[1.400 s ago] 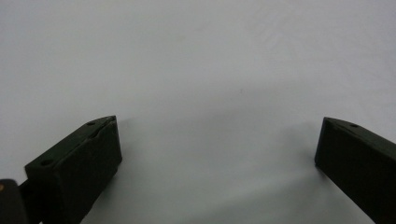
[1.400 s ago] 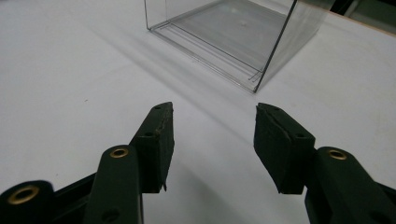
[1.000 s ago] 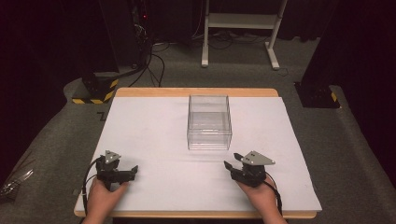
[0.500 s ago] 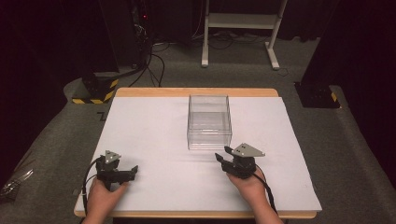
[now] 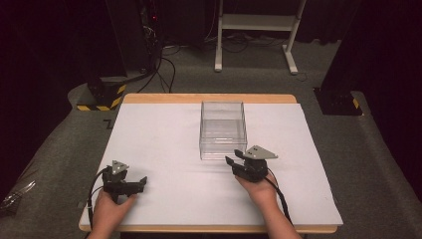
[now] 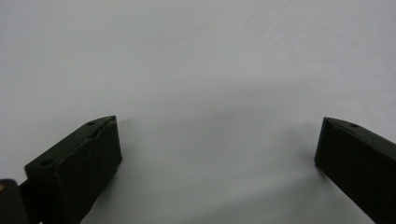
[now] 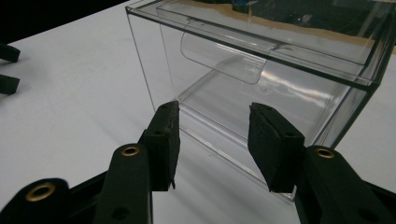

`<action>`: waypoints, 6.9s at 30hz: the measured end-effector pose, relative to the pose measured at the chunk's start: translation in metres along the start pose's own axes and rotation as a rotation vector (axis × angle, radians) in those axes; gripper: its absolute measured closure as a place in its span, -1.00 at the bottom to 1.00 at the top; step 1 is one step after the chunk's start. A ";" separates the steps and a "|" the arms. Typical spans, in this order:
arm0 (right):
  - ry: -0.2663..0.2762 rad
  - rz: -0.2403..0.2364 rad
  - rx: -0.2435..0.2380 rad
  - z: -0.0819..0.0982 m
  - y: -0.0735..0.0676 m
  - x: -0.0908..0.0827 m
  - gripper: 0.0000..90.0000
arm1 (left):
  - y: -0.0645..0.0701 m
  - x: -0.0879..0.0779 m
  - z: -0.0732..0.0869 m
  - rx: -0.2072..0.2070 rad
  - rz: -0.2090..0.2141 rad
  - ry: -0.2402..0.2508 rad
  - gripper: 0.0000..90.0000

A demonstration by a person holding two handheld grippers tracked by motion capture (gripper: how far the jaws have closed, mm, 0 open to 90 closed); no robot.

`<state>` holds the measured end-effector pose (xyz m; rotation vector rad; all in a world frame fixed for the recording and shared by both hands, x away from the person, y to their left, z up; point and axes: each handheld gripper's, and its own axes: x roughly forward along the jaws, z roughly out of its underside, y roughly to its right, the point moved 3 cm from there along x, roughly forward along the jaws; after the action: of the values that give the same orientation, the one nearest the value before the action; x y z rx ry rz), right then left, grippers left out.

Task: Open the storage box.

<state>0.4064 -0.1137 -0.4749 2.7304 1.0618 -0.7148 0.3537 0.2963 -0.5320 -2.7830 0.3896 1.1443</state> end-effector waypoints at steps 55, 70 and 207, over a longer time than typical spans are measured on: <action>0.064 -0.164 0.030 -0.008 0.029 0.022 0.72 | 0.000 0.000 0.000 0.004 -0.001 0.000 -0.99; 0.070 -0.175 0.013 -0.002 0.026 0.013 0.79 | 0.000 0.000 0.000 0.004 -0.001 -0.001 -0.99; 0.063 -0.426 -0.036 0.062 -0.038 -0.078 0.87 | 0.000 0.000 0.000 0.001 -0.001 0.000 -0.99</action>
<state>0.3076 -0.1498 -0.4909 2.5325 1.6795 -0.6525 0.3537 0.2963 -0.5320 -2.7825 0.3888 1.1436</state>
